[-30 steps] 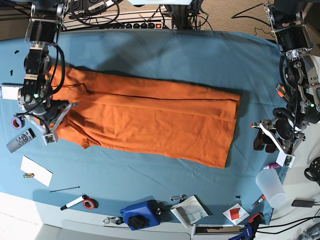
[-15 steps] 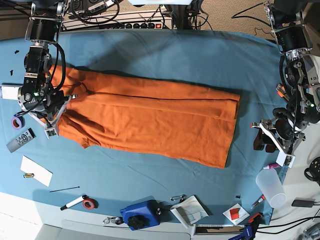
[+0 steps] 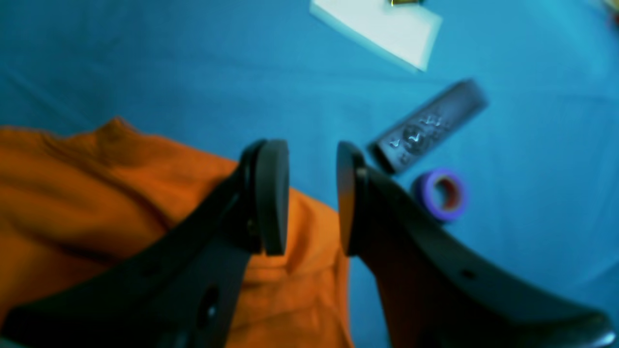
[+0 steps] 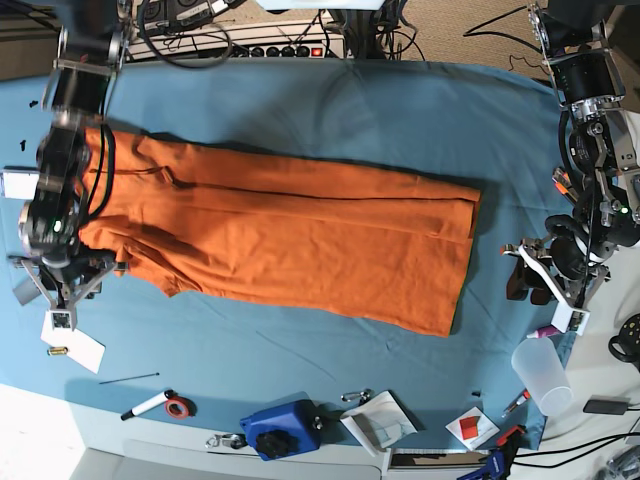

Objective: Layout the t-shirt on the table in an organized manner, then fold the t-shirt properly
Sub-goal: 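Pull the grasped corner outward with the right gripper to straighten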

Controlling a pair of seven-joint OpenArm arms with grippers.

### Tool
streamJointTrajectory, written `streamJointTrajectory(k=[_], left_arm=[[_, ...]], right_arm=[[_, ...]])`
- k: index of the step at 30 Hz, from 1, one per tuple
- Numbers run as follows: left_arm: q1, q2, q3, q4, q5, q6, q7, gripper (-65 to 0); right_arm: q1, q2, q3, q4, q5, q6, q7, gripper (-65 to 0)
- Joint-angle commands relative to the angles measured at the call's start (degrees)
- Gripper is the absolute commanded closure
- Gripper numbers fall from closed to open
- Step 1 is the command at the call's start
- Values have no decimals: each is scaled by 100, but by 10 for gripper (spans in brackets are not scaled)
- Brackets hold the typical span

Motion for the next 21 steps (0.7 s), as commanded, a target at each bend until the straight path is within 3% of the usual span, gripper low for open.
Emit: streamJointTrajectory(k=[1, 5, 11, 12, 15, 21], left_arm=[[-107, -92, -26, 98, -63, -20, -127, -265], [-107, -92, -26, 98, -61, -20, -129, -265], [-109, -92, -26, 98, -63, -20, -173, -265], [-109, -92, -26, 98, -61, -20, -175, -265], [-109, -92, -26, 98, -61, -20, -175, -265], [-107, -92, -26, 98, -63, -20, -173, -265]], right_arm=[[286, 101, 33, -291, -61, -39, 83, -174], [710, 101, 33, -1484, -35, 487, -94, -174], [632, 103, 33, -1902, 153, 675, -791, -173], [586, 103, 33, -1902, 153, 756, -988, -156], [424, 103, 33, -1895, 151, 879, -1370, 0], [-35, 120, 33, -1576, 151, 896, -1397, 0]])
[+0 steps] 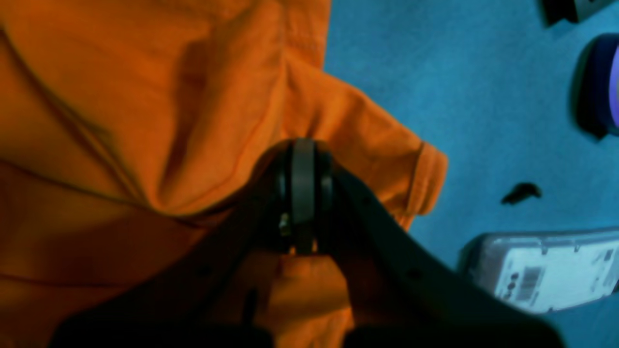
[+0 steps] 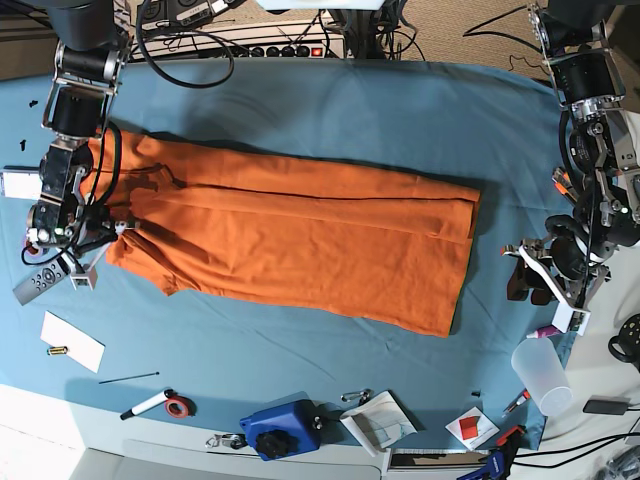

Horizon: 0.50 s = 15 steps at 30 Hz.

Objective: Layout the t-shirt on the table in an organized manner, then fold the t-shirt properly
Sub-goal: 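Pull the grasped corner outward with the right gripper to straighten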

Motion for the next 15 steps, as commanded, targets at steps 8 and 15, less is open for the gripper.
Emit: streamJointTrajectory(k=[8, 15], left_arm=[[-120, -92, -22, 98, -63, -20, -149, -265], [-120, -92, -22, 98, -63, -20, -146, -265]], right_arm=[[-994, 85, 20, 2173, -101, -116, -317, 0], [-1390, 81, 17, 3357, -103, -271, -367, 0]])
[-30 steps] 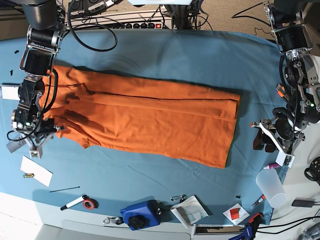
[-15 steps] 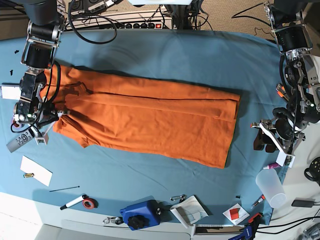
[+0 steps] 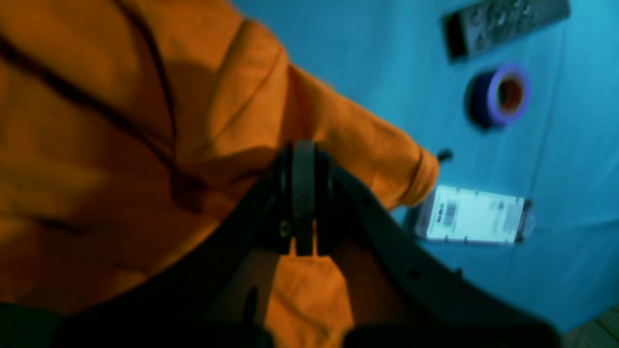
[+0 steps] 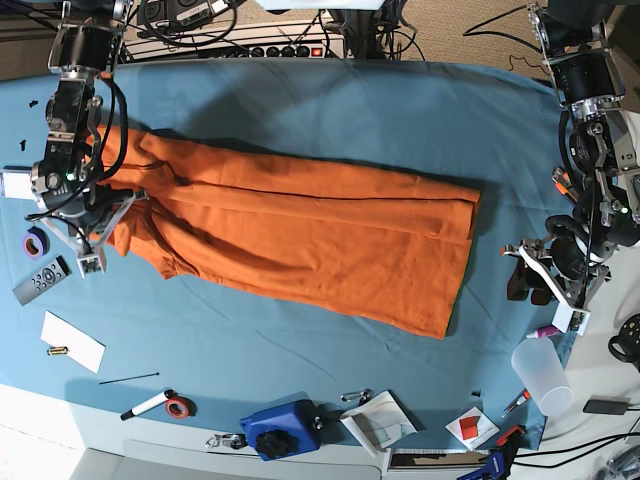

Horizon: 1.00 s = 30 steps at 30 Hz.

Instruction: Layout the t-shirt on the table in an organized manner, then fold the t-shirt properly

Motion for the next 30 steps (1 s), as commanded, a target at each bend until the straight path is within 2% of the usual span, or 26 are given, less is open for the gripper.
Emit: streamJointTrajectory(k=[1, 5, 7, 11, 12, 15, 17, 20, 22, 24, 27, 30], left_arm=[[-120, -90, -26, 98, -61, -17, -146, -265], [-120, -90, -26, 98, -61, -17, -146, -265], [-120, -90, -26, 98, -61, -20, -146, -265], [-120, -90, -26, 98, -59, -20, -146, -265], [-120, -90, -26, 98, -59, -20, -146, -265], [-120, -90, -26, 98, -59, -20, -149, -265], [-120, -90, -26, 98, -61, -20, -149, -265], [-120, -90, -26, 98, -59, -20, -146, -265], [-120, -90, -26, 98, -59, -20, -146, -265], [-120, -90, -26, 98, -61, -17, -146, -265], [-120, -90, -26, 98, -63, -17, -151, -265], [-120, -90, -26, 98, -63, -17, -151, -265]], right_arm=[[111, 98, 26, 101, -31, -15, 81, 0], [59, 98, 26, 87, -26, 24, -33, 0], [-50, 101, 26, 87, -26, 157, -57, 0], [-461, 98, 26, 87, 166, 192, -46, -184], [-560, 98, 26, 94, 302, 192, -57, -201], [-680, 98, 26, 101, 916, 195, -450, -202], [-680, 101, 28, 149, 1207, 201, -498, -202], [-660, 103, 46, 363, 1202, 195, -72, -202], [-599, 96, 122, 446, 1108, 157, 586, -202], [-376, 81, 179, 393, 730, -166, 1045, -201], [262, 83, 181, 37, 393, -557, 1084, -201], [960, 81, 177, -787, 474, -584, 1082, -201]])
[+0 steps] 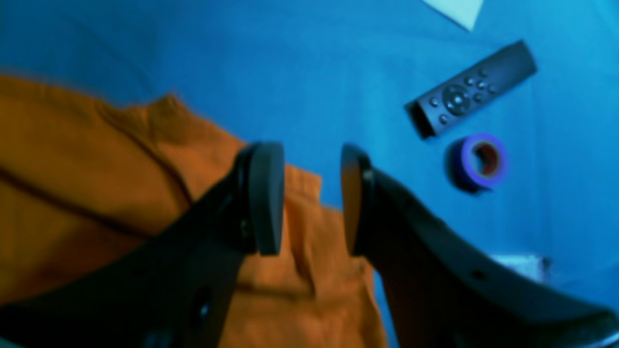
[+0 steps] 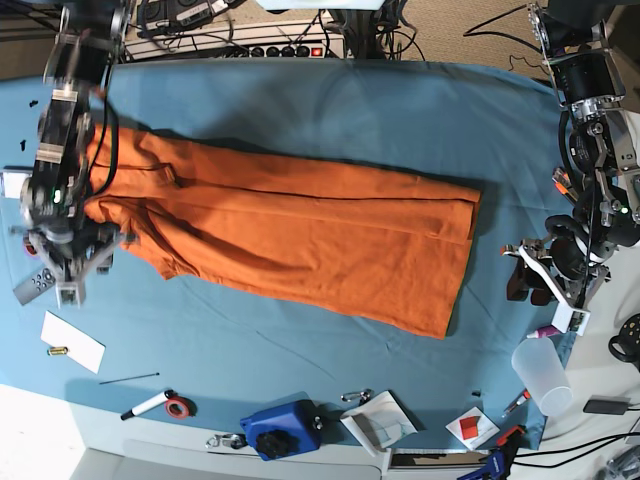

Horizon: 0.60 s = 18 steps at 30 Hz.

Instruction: Layout the t-shirt on the table in an organized manner, then fold the t-shirt properly

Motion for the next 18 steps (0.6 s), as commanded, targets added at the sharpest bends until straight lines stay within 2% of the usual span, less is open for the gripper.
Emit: streamJointTrajectory(k=[1, 8, 18], left_arm=[[-105, -92, -26, 96, -63, -20, -140, -265], [-105, -92, -26, 98, -63, -20, -142, -265], [-105, -92, -26, 96, -63, -20, -140, -265]], right_arm=[[284, 94, 28, -256, 9, -31, 59, -201], [1196, 98, 28, -2264, 243, 39, -439, -201], [1222, 94, 28, -3101, 225, 35, -385, -201]])
